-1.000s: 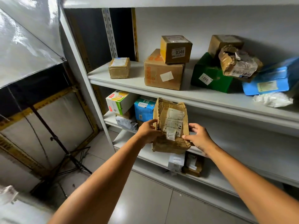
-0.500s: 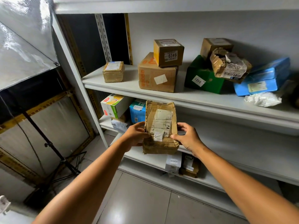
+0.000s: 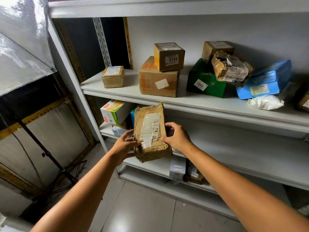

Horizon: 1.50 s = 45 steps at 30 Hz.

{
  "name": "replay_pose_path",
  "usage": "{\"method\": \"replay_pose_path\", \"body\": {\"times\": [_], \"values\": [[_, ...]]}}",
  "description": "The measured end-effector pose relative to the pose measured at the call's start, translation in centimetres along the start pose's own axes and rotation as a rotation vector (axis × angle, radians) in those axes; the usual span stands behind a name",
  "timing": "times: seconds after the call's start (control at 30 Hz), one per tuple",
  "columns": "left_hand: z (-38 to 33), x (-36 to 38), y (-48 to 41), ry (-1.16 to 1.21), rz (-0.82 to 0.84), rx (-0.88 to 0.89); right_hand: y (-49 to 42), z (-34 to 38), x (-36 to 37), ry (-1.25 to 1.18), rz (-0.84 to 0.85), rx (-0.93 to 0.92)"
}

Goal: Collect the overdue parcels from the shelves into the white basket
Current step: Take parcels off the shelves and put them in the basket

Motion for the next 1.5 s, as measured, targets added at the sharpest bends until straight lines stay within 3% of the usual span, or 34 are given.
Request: {"method": "replay_pose_path", "body": {"times": [0.53, 0.7, 1.1, 1.3, 1.5], "values": [[-2.0, 1.6, 0.9, -0.081, -0.008, 0.039, 1.0, -0.4, -1.3, -0.102, -0.041, 0.023], [-3.7, 1.3, 1.9, -0.084, -0.017, 0.118, 0.6, 1.6, -2.2, -0.134, -0.051, -0.035], [-9.7, -4.3, 5.6, -0.049, -0.211, 0.268, -2.3, 10.2, 0.6, -0.183, 0.033, -0.206], [-12.7, -7.9, 1.8, -0.108, -0.214, 0.302, -6.6, 13.2, 2.5, -0.196, 0.033, -0.204], [-16.9, -10.1, -5.6, -0.144, -0.092, 0.276, -12.2, 14.6, 3.8, -0.19, -0.068, -0.119]]}}
Point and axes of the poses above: each hand's wrist, its own y-axis away from the middle knuckle, its own x-axis out of the palm, z = x × y, the point moved 1 cm from there along -y, towards the middle knuckle, and after that the axes turned 8 degrees about y, right-handed, at the moved point
